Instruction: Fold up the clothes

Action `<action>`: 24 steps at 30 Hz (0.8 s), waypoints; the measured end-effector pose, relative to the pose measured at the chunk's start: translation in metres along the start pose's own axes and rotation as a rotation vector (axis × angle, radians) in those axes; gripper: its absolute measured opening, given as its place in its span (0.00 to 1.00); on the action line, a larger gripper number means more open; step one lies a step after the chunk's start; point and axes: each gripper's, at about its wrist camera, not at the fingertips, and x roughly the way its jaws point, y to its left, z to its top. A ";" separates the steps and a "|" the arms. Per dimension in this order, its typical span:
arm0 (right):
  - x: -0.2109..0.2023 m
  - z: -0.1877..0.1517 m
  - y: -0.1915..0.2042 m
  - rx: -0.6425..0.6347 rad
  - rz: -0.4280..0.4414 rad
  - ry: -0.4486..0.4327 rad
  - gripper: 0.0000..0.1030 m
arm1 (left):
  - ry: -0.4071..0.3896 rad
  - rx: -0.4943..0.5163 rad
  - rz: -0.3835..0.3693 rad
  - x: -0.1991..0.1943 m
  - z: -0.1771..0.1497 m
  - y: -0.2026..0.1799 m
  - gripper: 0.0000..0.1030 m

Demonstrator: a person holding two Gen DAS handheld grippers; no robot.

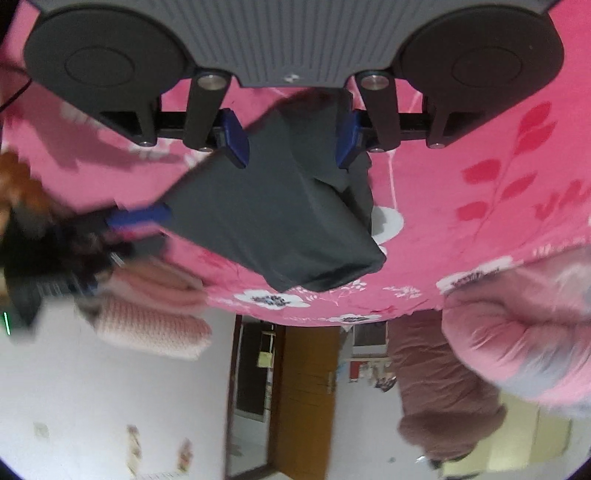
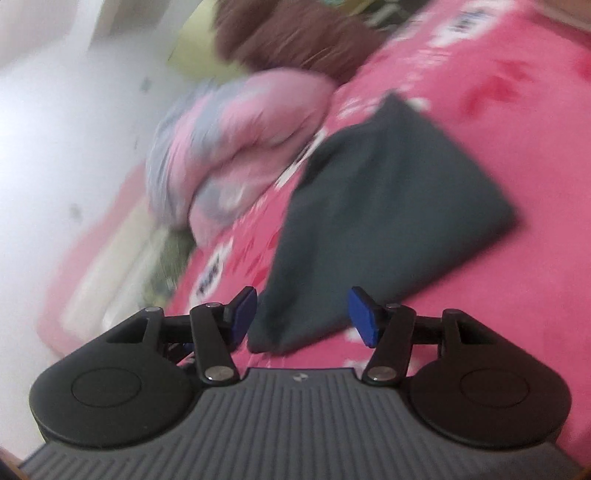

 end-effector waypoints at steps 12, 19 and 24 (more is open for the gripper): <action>0.134 0.017 0.070 -0.321 -0.180 0.198 0.29 | 0.000 0.113 0.027 0.017 -0.019 -0.011 0.51; 0.150 0.010 0.068 -0.347 -0.242 0.249 0.04 | -0.028 0.089 0.023 0.012 -0.019 -0.008 0.51; 0.138 0.011 0.072 -0.346 -0.212 0.192 0.01 | -0.033 0.124 0.056 0.013 -0.015 -0.013 0.51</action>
